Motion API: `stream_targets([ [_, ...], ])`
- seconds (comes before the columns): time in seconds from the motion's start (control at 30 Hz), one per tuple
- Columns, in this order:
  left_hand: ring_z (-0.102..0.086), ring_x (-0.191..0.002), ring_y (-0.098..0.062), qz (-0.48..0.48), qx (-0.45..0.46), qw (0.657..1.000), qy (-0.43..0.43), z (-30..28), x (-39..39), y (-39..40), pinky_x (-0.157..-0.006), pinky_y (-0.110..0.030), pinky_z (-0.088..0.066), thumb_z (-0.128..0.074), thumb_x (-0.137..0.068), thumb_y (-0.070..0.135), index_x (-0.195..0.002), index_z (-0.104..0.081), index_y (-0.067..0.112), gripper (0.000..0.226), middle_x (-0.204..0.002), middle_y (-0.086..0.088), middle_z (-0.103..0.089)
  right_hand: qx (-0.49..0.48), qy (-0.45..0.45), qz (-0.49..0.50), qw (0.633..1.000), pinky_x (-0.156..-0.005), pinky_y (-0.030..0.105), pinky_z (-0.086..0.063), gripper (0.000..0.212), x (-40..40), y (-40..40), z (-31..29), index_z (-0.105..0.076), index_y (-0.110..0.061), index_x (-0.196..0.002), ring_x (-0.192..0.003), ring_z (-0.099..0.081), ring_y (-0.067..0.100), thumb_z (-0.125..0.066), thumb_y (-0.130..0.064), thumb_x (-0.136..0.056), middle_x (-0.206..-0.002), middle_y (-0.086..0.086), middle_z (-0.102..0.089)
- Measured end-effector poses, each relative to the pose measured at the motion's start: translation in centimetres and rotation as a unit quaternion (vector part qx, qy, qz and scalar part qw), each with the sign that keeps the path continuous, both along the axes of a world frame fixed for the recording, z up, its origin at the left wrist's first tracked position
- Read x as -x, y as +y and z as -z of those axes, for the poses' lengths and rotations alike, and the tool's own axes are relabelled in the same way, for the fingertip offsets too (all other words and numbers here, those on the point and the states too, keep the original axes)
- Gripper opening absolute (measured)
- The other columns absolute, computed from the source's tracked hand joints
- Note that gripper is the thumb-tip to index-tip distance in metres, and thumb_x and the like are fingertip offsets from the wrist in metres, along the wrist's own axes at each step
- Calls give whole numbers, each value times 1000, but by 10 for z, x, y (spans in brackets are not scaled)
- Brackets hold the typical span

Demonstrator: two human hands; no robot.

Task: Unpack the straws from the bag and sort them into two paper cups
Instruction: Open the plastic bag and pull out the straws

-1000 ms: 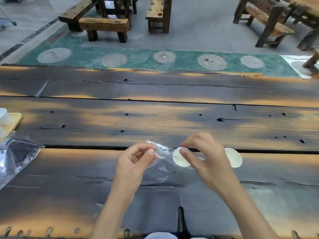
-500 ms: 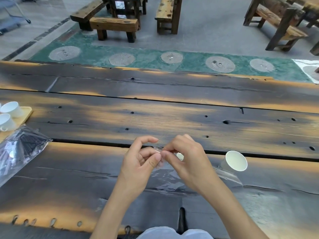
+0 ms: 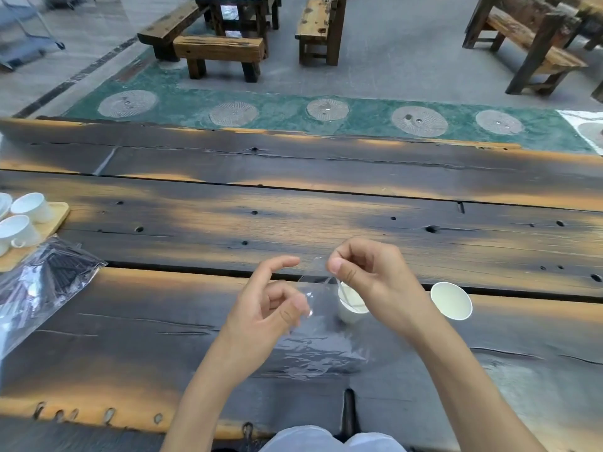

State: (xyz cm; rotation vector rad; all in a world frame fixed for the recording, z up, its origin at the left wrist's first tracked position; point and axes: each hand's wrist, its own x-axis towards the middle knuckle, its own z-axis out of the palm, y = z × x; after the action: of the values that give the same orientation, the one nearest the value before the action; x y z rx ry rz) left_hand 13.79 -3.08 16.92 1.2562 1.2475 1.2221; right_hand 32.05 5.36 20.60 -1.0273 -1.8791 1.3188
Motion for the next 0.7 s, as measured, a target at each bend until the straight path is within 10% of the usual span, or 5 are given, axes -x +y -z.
stream_targets([
  [0.2,-60,-72,-3,-48,-8,997,63,-12,-16,10,-62,-21,-49,-79,-81,22,-95,-69,18,18,-82,13,-70,-11,-23,-47,999,-59,32,-41,15,7,-7,-2,-70,-19,-76,-64,-51,8,-70,-26,-90,-68,3,-66],
  [0.37,-57,-62,-10,-98,-41,994,-34,-17,-4,10,-58,-21,-47,-70,-87,19,-82,-67,2,18,-67,1,-66,-80,8,148,986,-84,21,-48,6,-21,4,8,-71,-24,-94,-89,-65,2,-67,-20,-93,-91,-12,-73],
  [0.53,-51,-63,-26,-96,-67,988,-104,-17,14,7,-64,-28,-47,-65,-87,22,-81,-64,2,21,-67,-9,-61,69,110,204,970,-95,17,-48,69,-73,16,52,-51,-19,-137,-128,-56,8,-73,-47,-78,-133,-4,-64],
  [0.6,-49,-65,-26,-101,-67,985,-122,-17,18,8,-66,-27,-48,-63,-90,20,-80,-62,1,21,-68,-10,-59,139,127,140,972,-94,15,-48,95,-77,14,66,-47,-19,-141,-125,-58,7,-78,-65,-63,-129,0,-68],
  [0.7,-51,-65,-21,-111,-58,981,-147,-16,21,11,-66,-24,-48,-55,-91,13,-80,-59,1,17,-66,-7,-56,182,139,102,968,-92,27,-47,74,-68,14,77,-61,-17,-126,-100,-70,17,-88,-43,-62,-102,9,-77],
])
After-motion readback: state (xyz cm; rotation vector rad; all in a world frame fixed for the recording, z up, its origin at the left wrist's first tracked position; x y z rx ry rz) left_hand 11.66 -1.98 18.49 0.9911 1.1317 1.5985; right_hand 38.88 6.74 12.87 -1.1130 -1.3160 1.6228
